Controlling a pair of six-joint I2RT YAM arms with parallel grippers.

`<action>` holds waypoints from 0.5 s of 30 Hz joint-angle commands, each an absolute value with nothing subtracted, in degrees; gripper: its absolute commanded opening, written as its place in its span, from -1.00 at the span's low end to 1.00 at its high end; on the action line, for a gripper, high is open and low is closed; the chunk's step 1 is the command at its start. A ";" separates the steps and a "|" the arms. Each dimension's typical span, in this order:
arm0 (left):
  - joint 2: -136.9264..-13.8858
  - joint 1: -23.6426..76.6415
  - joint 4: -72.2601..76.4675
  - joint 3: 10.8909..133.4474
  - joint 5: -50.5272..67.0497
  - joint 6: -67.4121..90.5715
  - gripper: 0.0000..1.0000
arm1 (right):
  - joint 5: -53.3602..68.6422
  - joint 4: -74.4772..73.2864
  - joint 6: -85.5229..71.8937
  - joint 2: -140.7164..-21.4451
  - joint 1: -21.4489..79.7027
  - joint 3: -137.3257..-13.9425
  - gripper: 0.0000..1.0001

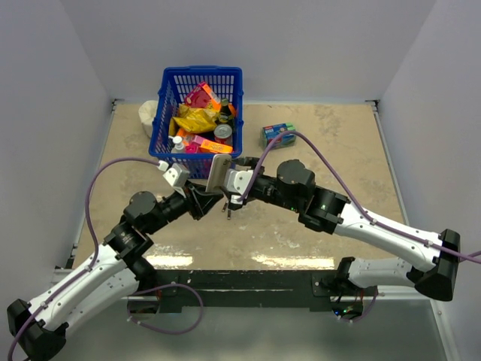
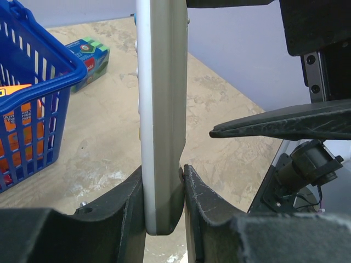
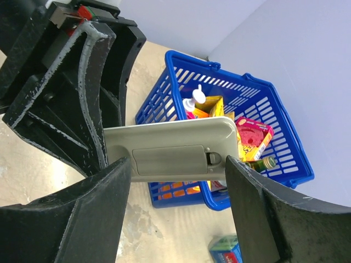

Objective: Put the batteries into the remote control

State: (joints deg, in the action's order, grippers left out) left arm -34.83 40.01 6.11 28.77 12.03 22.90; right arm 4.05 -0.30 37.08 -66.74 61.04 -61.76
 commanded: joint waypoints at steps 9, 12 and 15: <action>-34.45 40.08 11.60 31.29 15.82 21.44 -1.00 | 8.00 0.53 35.33 -66.80 60.47 -63.37 0.28; -34.54 40.08 11.60 31.55 16.08 21.53 -1.00 | 8.35 0.18 35.07 -67.15 60.38 -63.54 0.25; -34.54 39.99 11.60 31.73 16.26 21.53 -1.00 | 8.18 0.18 34.98 -67.32 60.47 -63.63 0.24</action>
